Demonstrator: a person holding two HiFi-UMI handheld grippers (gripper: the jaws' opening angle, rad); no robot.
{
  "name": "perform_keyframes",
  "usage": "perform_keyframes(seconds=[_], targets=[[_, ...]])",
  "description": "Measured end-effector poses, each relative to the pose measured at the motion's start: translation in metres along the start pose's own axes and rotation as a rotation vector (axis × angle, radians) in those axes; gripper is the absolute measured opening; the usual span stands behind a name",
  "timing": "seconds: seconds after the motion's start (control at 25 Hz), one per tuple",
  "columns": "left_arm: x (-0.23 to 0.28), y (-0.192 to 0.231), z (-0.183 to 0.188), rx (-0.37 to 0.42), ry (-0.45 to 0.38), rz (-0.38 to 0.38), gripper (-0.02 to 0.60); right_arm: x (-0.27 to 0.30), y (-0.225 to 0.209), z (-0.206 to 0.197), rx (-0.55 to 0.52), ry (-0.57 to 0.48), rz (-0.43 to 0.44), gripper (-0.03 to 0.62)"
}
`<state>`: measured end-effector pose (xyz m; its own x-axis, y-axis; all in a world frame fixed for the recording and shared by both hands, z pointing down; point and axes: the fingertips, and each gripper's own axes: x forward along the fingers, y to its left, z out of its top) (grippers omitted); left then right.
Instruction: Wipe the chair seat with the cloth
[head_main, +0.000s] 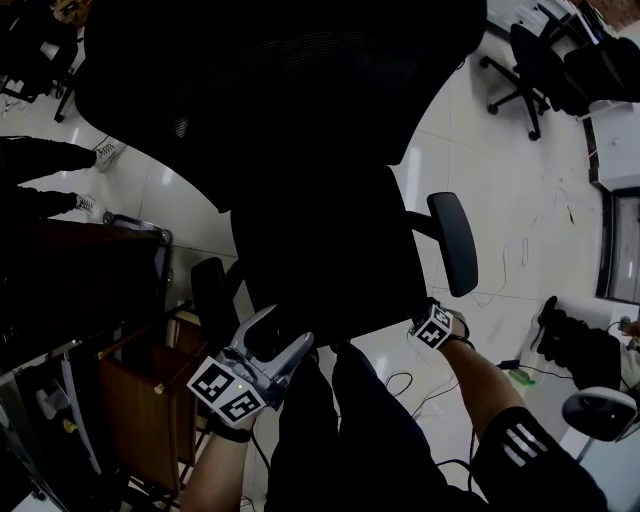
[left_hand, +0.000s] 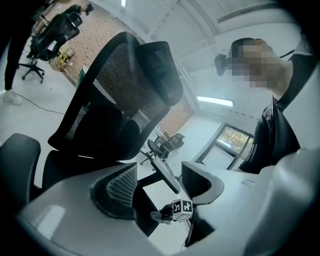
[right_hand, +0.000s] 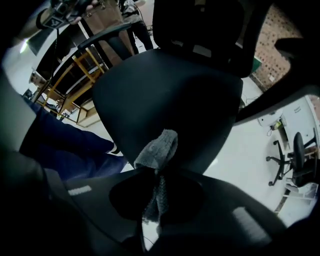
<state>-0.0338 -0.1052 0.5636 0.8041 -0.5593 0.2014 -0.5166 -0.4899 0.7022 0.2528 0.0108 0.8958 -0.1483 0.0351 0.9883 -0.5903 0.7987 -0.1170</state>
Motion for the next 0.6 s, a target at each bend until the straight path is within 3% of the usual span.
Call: perform_keyframes(seconds=[0.12, 0.24, 0.44, 0.6], targets=[[0.001, -0.001, 0.002, 0.005, 0.004, 0.008, 0.304, -0.005, -0.012, -0.010, 0.062, 0.011, -0.025, 0.028], [0.000, -0.005, 0.004, 0.009, 0.006, 0.020, 0.304, -0.017, -0.014, 0.004, 0.154, -0.058, -0.005, 0.028], [-0.010, -0.019, 0.024, 0.025, -0.006, 0.057, 0.304, -0.075, 0.015, 0.086, 0.288, -0.324, 0.121, 0.029], [-0.022, -0.052, 0.043, 0.047, -0.038, 0.063, 0.304, -0.161, 0.053, 0.152, 0.218, -0.561, 0.225, 0.029]])
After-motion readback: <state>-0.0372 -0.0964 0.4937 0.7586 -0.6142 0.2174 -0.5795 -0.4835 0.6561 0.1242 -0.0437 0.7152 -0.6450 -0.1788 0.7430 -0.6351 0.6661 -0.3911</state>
